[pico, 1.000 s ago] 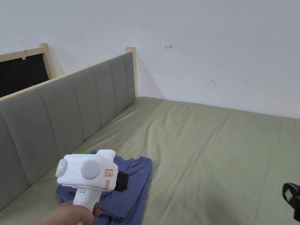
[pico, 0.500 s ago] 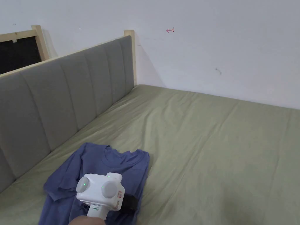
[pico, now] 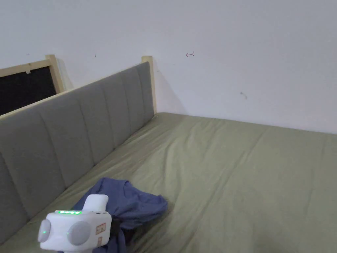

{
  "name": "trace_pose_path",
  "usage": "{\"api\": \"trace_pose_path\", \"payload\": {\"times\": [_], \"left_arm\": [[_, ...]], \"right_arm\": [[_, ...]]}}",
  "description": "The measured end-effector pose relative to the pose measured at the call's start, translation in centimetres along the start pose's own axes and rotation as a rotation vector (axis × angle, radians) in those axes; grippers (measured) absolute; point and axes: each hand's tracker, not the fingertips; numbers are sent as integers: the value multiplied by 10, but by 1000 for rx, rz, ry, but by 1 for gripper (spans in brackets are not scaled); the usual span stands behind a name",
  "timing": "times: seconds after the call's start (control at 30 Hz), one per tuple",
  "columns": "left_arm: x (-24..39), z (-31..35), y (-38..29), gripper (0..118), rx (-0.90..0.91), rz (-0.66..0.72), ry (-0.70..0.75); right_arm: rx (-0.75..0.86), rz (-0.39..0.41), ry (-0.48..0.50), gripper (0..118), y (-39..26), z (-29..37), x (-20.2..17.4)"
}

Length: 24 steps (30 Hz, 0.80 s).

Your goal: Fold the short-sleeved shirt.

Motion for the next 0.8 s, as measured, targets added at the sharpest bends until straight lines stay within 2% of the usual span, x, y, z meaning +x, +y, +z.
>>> {"api": "trace_pose_path", "payload": {"times": [0.2, 0.37, 0.43, 0.63, 0.8], "left_arm": [[6, 142, 90, 8, 286, -33, -14], [75, 233, 151, 8, 450, -225, -158], [114, 259, 164, 8, 490, -262, -266], [243, 282, 183, 8, 520, -389, -531], [354, 226, 178, 8, 285, -456, -736]], "right_arm": [[85, -16, 0, 0, 12, 42, 5], [171, -24, -15, 0, 21, 84, 11], [203, -33, -26, 0, 25, 100, 15], [302, -92, -97, 0, 31, 146, 38], [332, -123, -189, 0, 28, 174, 65]]}}
